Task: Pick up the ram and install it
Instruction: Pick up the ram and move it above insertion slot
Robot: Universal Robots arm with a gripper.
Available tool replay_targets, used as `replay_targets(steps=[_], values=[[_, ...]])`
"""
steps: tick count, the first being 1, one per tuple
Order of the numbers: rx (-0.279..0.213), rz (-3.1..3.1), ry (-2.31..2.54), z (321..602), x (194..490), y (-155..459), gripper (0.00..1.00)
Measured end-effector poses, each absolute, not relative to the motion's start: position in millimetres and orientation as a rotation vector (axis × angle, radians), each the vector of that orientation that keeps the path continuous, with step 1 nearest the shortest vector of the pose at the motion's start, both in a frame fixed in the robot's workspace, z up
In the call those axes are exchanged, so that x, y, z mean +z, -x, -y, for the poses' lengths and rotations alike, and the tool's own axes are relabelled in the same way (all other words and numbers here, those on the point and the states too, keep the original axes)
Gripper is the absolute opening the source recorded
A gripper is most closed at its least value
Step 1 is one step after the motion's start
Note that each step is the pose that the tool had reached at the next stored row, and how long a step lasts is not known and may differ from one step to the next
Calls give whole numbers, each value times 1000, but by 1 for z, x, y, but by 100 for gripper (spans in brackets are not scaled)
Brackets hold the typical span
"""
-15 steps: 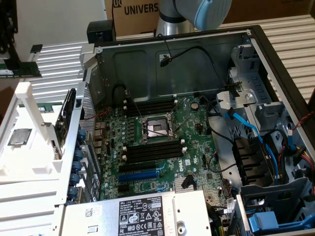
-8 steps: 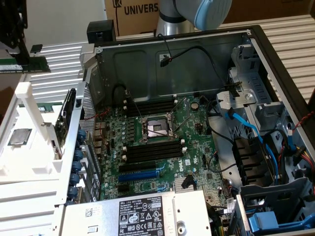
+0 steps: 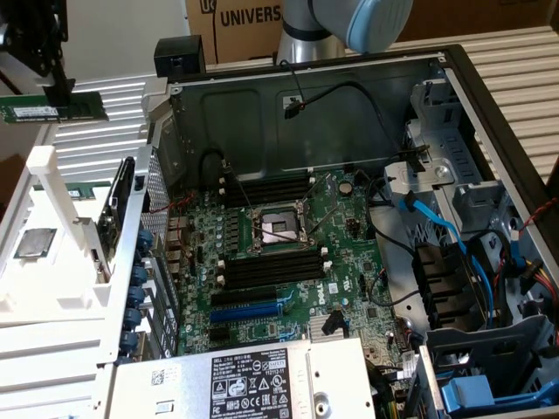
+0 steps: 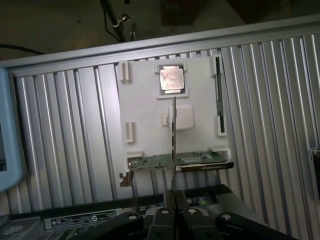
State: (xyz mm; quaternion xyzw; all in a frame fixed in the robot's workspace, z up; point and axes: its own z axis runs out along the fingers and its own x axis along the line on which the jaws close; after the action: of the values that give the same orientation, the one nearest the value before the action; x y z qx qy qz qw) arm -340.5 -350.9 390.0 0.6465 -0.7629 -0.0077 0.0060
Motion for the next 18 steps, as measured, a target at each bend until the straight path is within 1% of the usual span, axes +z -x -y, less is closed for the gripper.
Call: replay_targets(steps=[18], values=[[-19,2385,-2021,351,397,280,12]])
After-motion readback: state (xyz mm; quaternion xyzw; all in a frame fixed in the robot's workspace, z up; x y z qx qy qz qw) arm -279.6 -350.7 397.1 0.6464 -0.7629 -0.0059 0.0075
